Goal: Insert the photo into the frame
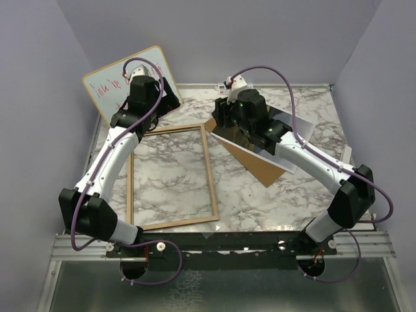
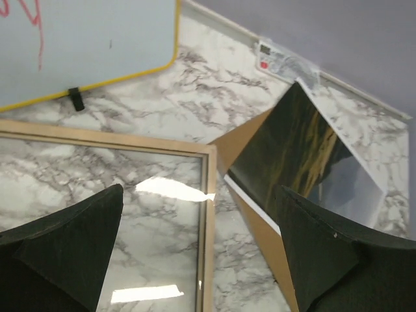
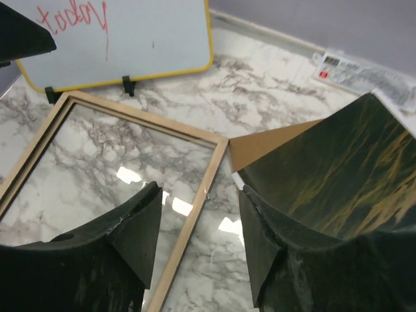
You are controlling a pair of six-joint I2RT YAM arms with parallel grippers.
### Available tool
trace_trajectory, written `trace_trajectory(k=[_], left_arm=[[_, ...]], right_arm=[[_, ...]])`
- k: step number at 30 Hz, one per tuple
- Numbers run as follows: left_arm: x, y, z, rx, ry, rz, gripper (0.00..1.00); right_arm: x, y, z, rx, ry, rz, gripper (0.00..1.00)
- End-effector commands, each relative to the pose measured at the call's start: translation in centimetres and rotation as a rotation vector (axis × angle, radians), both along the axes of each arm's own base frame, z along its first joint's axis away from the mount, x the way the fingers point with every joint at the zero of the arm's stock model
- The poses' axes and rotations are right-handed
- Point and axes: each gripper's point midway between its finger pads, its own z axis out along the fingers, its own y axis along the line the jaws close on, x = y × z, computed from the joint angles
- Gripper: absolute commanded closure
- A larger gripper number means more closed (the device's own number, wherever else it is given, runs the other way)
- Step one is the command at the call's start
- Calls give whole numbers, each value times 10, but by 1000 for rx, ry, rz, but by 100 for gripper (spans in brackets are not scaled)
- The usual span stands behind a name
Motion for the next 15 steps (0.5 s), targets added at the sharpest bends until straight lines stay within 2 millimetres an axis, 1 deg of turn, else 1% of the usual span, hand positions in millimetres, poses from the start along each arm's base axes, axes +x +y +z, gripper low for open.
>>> trace_trajectory(k=[1,2,3,4,7,9,11,15], left_arm=[[-9,25,-43,40,112,120,1],[-12,24,-62,37,160,119,1],[-16,24,-80,33,207,122,1],[-20,24,-96,30,252,122,1],[-34,29,-138,55,362,139,1],[-45,37,-156,77,424,168,1],[-55,45,-168,106,463,193,1],[-77,52,-197,117,547,207,1]], right_arm=[[-6,4,-43,14,202,29,41],[-5,3,-52,20,243,40,38],[0,-4,-61,24,281,20,37],[-2,-2,-71,34,331,42,35],[0,-13,-98,45,444,55,27],[1,-19,-113,54,506,65,22],[4,-26,-128,66,562,66,19],[9,-38,-154,106,667,80,17]])
